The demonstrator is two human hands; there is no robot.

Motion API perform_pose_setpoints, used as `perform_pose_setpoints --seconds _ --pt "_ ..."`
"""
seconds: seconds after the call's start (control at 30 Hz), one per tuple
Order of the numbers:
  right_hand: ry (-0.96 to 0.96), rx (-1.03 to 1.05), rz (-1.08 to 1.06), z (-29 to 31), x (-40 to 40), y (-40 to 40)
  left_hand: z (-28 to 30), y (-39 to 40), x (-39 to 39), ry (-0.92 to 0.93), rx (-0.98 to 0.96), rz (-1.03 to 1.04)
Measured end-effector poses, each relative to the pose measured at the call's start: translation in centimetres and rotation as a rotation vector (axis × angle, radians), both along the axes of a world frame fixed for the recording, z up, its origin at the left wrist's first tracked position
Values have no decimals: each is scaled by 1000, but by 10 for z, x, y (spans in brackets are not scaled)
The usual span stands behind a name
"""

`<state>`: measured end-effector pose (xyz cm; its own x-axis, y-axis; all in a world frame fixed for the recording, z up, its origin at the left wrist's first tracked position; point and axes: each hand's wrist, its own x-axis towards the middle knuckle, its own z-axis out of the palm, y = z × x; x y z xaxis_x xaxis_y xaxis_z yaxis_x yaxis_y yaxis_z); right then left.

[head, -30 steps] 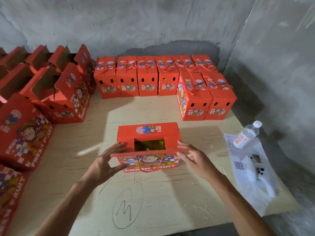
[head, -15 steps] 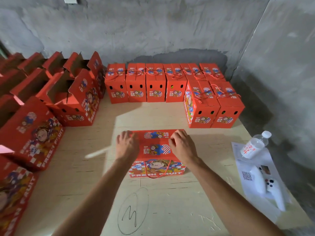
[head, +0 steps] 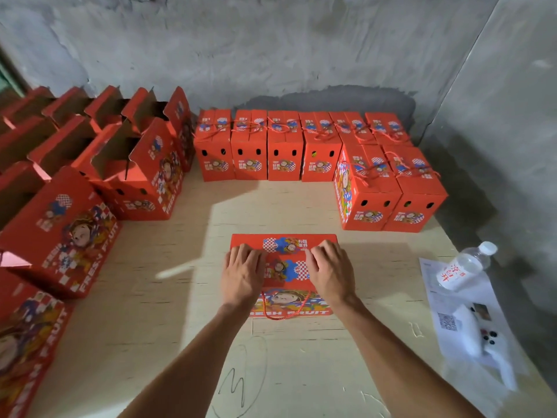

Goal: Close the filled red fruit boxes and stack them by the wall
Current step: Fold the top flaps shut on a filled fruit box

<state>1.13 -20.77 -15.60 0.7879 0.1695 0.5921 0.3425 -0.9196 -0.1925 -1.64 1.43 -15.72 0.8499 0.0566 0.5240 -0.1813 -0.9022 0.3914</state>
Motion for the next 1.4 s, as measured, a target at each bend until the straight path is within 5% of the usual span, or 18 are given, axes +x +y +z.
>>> perform_pose_setpoints --seconds 0.3,0.5,0.97,1.2,1.4 --pt "63 67 -48 6 10 8 9 3 13 71 -32 -23" --pt "92 -73 -34 4 13 9 14 1 19 151 20 -37" --pt "536 -266 56 23 23 7 18 -2 28 373 179 17" --pt "520 -406 108 30 34 0 19 -7 27 404 183 55" --pt "652 -278 161 28 50 -13 23 -7 34 656 156 10"
